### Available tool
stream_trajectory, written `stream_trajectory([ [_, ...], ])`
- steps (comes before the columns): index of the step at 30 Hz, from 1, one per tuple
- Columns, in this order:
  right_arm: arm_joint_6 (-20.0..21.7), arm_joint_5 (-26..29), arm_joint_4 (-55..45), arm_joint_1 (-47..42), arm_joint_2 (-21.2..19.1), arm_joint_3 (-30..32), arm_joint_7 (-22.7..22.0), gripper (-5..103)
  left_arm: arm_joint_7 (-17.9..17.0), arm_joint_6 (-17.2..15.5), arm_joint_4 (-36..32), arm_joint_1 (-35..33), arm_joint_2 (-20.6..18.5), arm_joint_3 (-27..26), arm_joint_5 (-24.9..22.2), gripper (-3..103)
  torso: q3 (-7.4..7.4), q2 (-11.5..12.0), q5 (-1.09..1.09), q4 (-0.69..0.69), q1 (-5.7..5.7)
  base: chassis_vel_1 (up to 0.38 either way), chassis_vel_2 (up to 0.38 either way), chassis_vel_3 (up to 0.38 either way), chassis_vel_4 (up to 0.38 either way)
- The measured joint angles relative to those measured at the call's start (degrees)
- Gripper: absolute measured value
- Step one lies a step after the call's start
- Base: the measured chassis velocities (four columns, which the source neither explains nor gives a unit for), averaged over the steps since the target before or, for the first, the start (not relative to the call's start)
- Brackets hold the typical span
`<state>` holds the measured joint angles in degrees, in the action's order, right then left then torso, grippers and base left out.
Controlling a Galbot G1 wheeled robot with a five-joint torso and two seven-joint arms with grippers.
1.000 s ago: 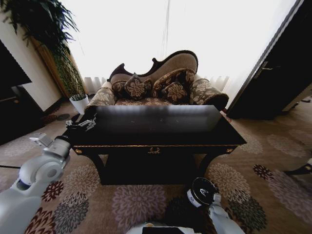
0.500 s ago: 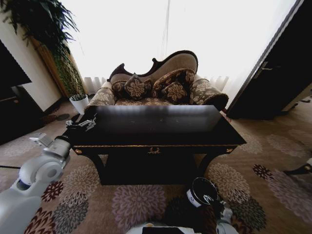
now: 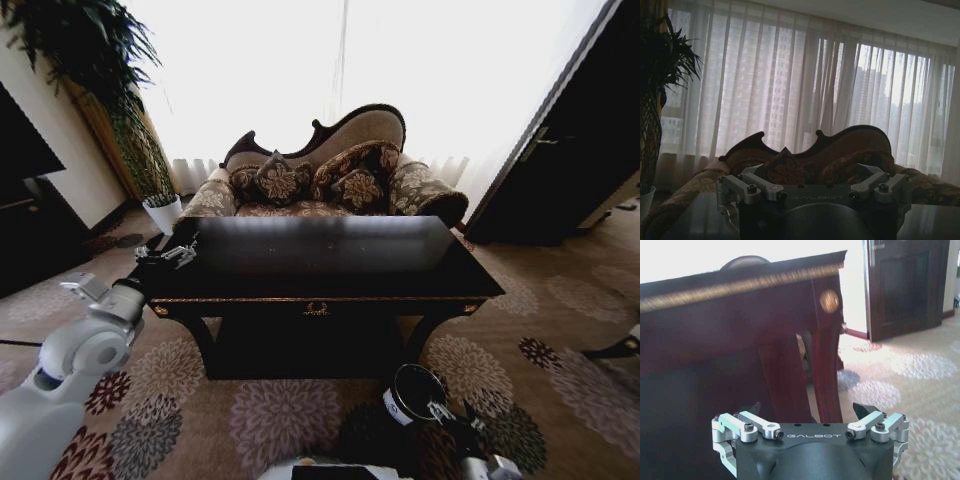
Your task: Move to the front of the table and place the trash on the table into the trash bin.
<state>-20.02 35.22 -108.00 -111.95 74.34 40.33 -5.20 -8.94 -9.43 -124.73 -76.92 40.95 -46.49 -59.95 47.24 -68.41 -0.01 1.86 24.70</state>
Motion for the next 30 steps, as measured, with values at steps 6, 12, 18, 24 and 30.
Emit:
stream_trajectory([
  [6,0.7,-1.8,-11.5,-3.6,0.0,3.8,-4.1,100,0.0,0.0,0.0,0.0,0.0,0.0,0.0,100,0.00,0.0,0.01,0.00,0.00,0.000,0.000,0.000,0.000],
  [12,1.7,-3.4,-20.0,-3.9,-2.8,8.0,-4.1,100,0.0,0.0,0.0,0.0,0.0,0.0,0.0,100,0.00,0.0,0.00,0.00,0.00,0.000,0.000,0.000,0.000],
  [18,5.5,-2.1,-23.2,-0.4,-7.9,8.7,-5.3,100,0.0,0.0,0.0,0.0,0.0,0.0,0.0,100,0.01,0.0,0.01,0.00,0.01,0.000,0.000,0.000,0.000],
  [24,10.4,-0.2,-23.4,7.0,-14.0,7.8,-7.9,100,0.0,0.0,0.0,0.0,0.0,0.0,0.0,100,0.01,0.0,0.01,0.00,0.01,0.000,0.000,0.000,0.000],
  [30,17.7,5.2,-20.6,19.2,-21.8,5.8,-10.8,100,0.0,0.0,0.0,0.0,0.0,0.0,0.0,100,0.02,0.0,0.01,-0.02,0.02,0.000,0.000,0.000,0.000],
])
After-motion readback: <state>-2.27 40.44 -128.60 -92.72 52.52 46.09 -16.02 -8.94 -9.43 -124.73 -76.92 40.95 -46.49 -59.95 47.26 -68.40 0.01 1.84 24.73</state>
